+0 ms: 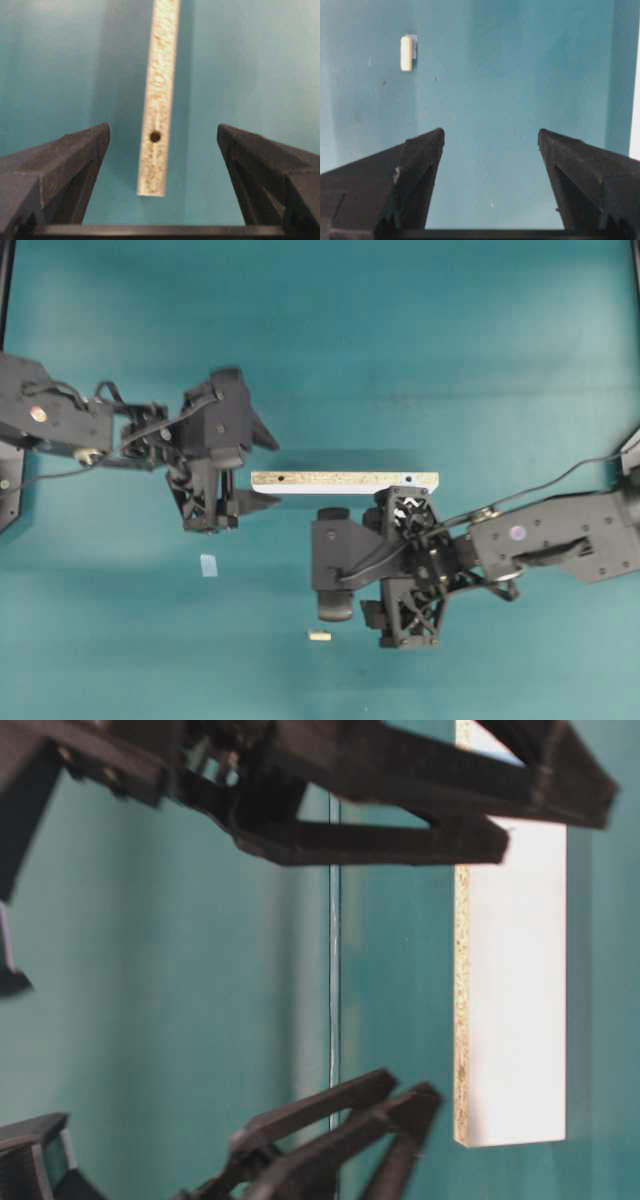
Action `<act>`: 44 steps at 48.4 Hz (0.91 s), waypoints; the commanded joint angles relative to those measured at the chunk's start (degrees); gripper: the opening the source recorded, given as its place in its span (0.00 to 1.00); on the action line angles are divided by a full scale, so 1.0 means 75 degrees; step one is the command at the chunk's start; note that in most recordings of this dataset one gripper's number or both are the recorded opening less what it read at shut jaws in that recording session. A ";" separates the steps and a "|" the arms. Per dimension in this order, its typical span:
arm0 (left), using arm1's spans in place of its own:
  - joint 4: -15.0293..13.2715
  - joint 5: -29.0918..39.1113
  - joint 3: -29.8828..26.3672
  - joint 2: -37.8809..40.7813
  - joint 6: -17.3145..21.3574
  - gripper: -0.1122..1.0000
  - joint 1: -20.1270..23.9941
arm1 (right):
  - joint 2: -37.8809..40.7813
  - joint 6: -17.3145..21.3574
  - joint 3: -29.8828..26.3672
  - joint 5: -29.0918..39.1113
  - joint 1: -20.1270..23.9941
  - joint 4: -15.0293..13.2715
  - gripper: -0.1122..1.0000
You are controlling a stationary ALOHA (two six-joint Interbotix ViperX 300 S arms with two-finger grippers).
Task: Insert the rod into the hole on the wooden board.
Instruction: 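Move left gripper to the board's left end and right gripper toward the peg, then lower the open right gripper over the small wooden peg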
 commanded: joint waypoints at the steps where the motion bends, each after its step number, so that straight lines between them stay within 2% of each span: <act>1: 0.0000 -0.0223 -0.0129 0.0141 -0.0070 1.00 -0.0012 | 0.0070 0.0035 -0.0398 0.0082 0.0059 0.0012 0.85; 22: 0.0000 -0.1043 -0.0188 0.0938 -0.0059 1.00 0.0023 | 0.0609 0.0082 -0.1090 0.0223 0.0059 0.0012 0.85; 35: 0.0000 -0.1125 -0.0199 0.1160 -0.0059 1.00 0.0023 | 0.0961 0.0082 -0.1277 0.0234 0.0117 0.0023 0.85; 44: 0.0000 -0.1125 -0.0199 0.1172 -0.0059 1.00 0.0023 | 0.1348 0.0082 -0.1629 0.0586 0.0234 0.0023 0.85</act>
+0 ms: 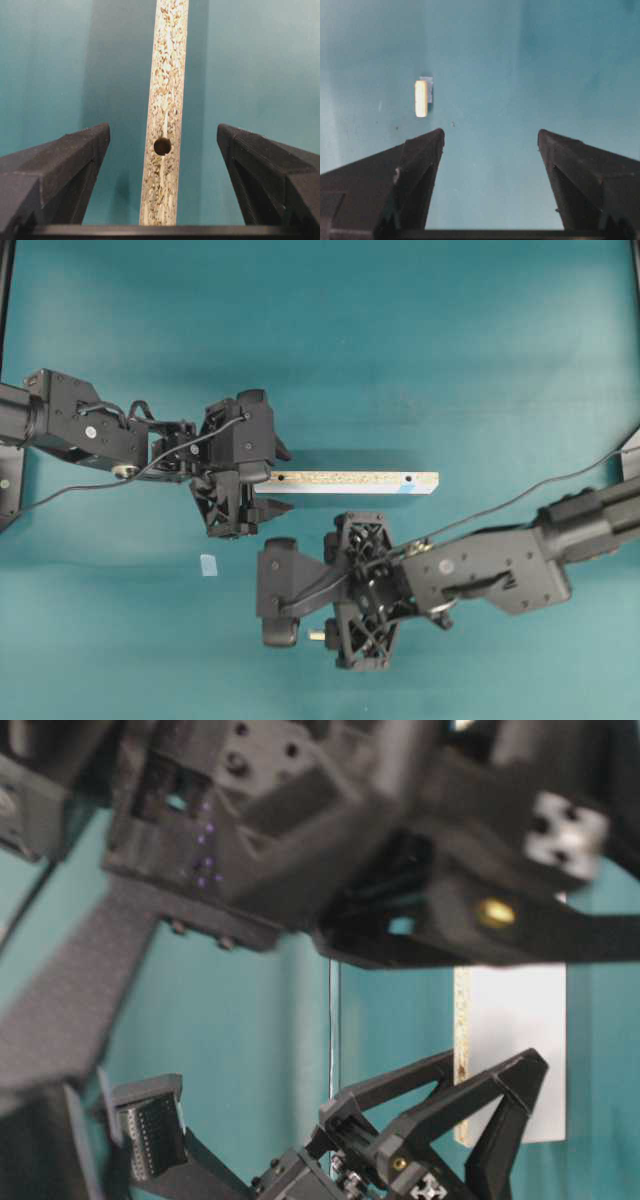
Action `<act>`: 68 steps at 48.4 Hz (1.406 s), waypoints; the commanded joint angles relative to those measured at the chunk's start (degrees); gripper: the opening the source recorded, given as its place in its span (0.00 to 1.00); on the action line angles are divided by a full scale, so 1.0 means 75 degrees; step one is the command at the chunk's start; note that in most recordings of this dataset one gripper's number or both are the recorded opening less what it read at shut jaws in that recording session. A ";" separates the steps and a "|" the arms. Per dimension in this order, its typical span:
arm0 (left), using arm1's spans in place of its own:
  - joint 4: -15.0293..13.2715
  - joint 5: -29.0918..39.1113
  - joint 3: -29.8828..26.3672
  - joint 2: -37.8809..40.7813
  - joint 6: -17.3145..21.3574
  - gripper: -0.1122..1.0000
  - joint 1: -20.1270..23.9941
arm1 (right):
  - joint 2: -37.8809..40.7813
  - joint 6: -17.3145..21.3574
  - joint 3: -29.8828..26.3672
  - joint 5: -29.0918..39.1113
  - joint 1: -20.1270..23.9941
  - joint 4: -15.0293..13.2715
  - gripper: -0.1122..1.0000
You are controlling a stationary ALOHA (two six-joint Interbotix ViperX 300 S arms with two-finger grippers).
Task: Insert the rod into the hole on the wooden board.
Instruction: 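Lower the open right gripper over the small wooden peg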
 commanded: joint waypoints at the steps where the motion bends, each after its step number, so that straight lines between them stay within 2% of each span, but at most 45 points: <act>1: 0.0000 -0.0070 -0.0129 -0.0094 -0.0059 1.00 0.0023 | 0.0012 -0.0012 -0.0363 0.0164 0.0094 0.0012 0.85; 30: 0.0000 -0.0070 -0.0117 -0.0094 -0.0059 1.00 0.0023 | 0.0891 -0.0012 -0.1207 0.0270 0.0375 0.0012 0.85; 62: 0.0000 -0.0070 -0.0105 -0.0117 -0.0070 1.00 -0.0012 | 0.1266 0.0012 -0.1254 0.0012 0.0445 0.0012 0.84; 68: 0.0000 -0.0070 -0.0094 -0.0105 -0.0070 1.00 -0.0035 | 0.1266 0.0012 -0.1254 0.0012 0.0445 0.0012 0.80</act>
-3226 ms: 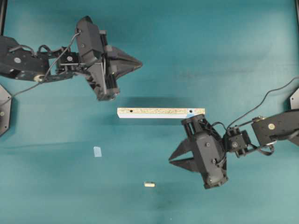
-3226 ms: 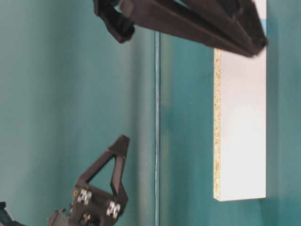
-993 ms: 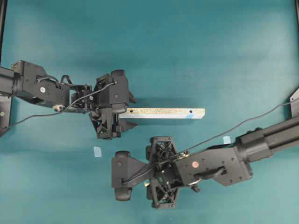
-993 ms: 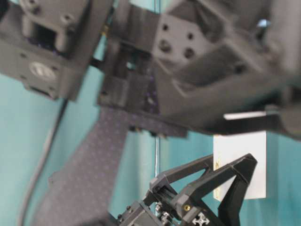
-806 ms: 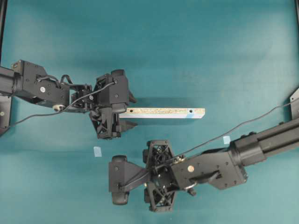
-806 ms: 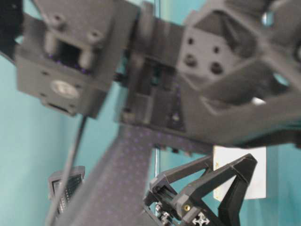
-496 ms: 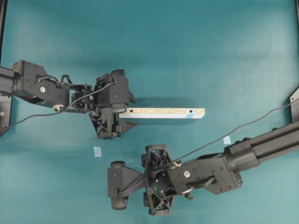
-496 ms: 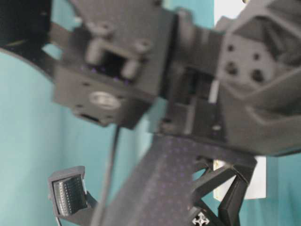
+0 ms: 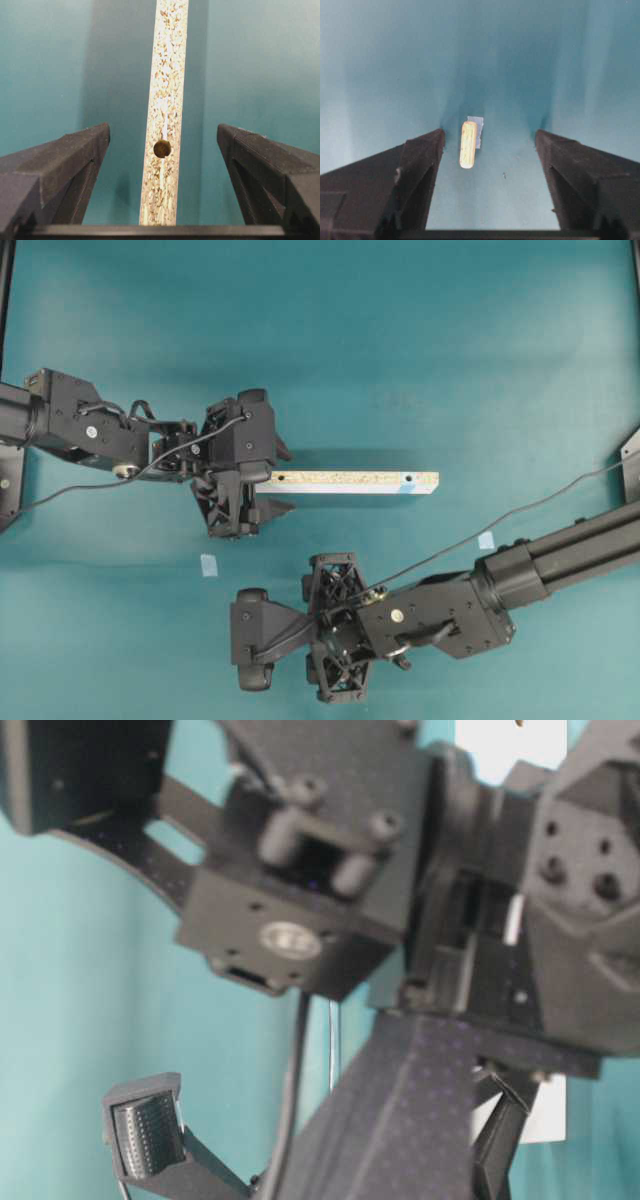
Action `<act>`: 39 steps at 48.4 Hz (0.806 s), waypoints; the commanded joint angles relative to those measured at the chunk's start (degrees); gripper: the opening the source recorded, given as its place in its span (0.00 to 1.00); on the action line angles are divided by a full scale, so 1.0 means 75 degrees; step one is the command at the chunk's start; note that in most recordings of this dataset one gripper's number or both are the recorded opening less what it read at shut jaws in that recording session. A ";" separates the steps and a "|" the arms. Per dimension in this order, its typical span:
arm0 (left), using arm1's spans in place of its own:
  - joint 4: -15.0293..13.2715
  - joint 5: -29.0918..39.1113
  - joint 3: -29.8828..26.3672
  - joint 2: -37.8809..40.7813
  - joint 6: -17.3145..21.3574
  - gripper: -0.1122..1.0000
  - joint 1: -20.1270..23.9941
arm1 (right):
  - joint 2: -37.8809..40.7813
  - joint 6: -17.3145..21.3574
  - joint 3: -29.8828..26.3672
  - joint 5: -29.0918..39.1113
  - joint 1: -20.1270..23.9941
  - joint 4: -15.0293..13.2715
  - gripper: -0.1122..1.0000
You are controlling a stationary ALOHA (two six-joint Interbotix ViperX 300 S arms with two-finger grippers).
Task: Insert the rod into the hole on the wooden board.
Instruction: 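Lower the open right gripper over the small wooden peg, then close the right gripper on the wooden peg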
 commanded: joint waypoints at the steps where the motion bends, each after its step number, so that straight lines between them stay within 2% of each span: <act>1: 0.0000 -0.0047 -0.0082 -0.0105 -0.0070 1.00 -0.0023 | -0.0176 -0.0012 -0.0199 -0.0059 0.0059 0.0000 0.77; 7: 0.0000 -0.0059 -0.0082 -0.0105 -0.0070 1.00 -0.0035 | -0.0176 -0.0012 -0.0199 -0.0117 0.0059 0.0000 0.63; 10: 0.0000 -0.0059 -0.0082 -0.0105 -0.0070 1.00 -0.0035 | -0.0176 -0.0012 -0.0199 -0.0211 0.0059 0.0000 0.59; 39: 0.0000 -0.0047 -0.0082 -0.0094 -0.0082 1.00 -0.0035 | -0.0164 -0.0012 -0.0199 -0.0270 0.0059 0.0000 0.57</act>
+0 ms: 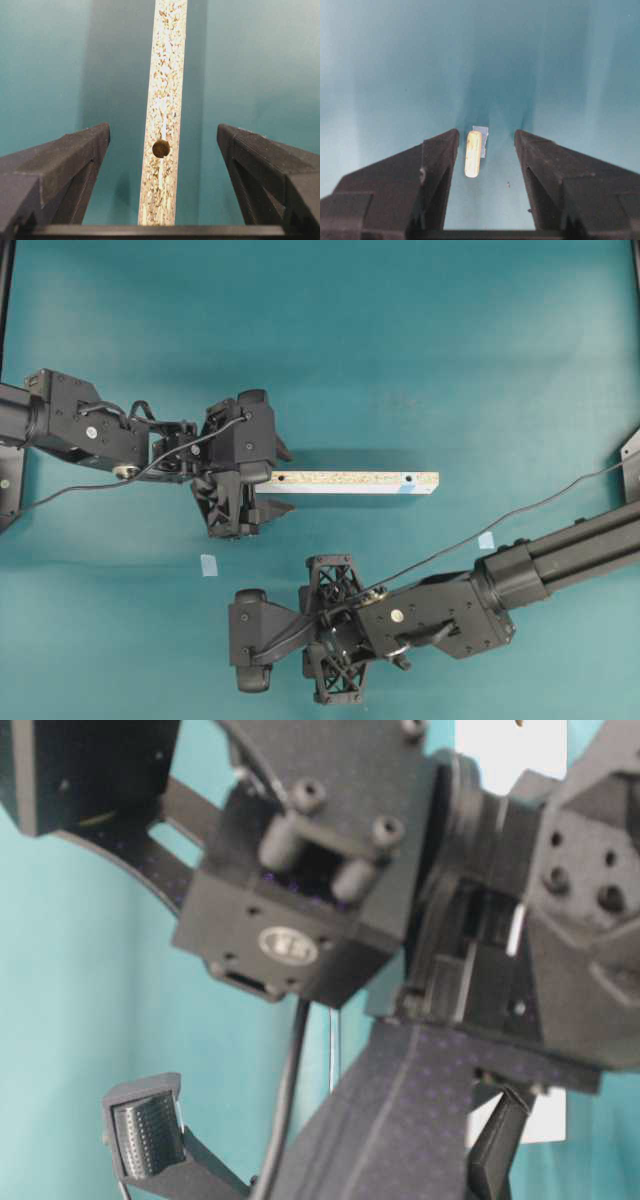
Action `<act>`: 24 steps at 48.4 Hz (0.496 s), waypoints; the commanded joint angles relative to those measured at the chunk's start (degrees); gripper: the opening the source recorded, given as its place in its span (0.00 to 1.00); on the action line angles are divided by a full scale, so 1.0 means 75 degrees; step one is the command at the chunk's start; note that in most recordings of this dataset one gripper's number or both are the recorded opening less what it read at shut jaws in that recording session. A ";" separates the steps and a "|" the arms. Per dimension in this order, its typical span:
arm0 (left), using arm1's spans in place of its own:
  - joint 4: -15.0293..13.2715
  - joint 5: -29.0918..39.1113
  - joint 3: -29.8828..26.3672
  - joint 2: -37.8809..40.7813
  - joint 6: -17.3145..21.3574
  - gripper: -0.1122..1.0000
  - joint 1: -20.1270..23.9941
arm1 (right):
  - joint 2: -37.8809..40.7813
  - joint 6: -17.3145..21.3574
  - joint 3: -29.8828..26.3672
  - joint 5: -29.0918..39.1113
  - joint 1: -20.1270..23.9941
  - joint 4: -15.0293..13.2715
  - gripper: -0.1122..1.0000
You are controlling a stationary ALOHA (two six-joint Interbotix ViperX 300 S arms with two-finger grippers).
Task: Insert the rod into the hole on the wooden board.
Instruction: 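Close the right gripper on the wooden peg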
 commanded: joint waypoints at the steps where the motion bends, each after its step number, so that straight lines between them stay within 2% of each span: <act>1: -0.0012 -0.0047 -0.0070 -0.0094 -0.0070 1.00 -0.0023 | -0.0164 -0.0023 -0.0199 -0.0035 0.0059 0.0000 0.57; 7: 0.0000 -0.0047 -0.0070 -0.0094 -0.0070 1.00 -0.0023 | -0.0141 -0.0023 -0.0199 -0.0047 0.0059 0.0000 0.54; 14: -0.0012 -0.0023 -0.0070 -0.0094 -0.0070 1.00 -0.0023 | -0.0141 -0.0023 -0.0199 -0.0059 0.0070 0.0000 0.46; 24: -0.0012 -0.0023 -0.0035 -0.0094 -0.0070 1.00 -0.0023 | -0.0141 -0.0023 -0.0211 -0.0059 0.0059 0.0000 0.45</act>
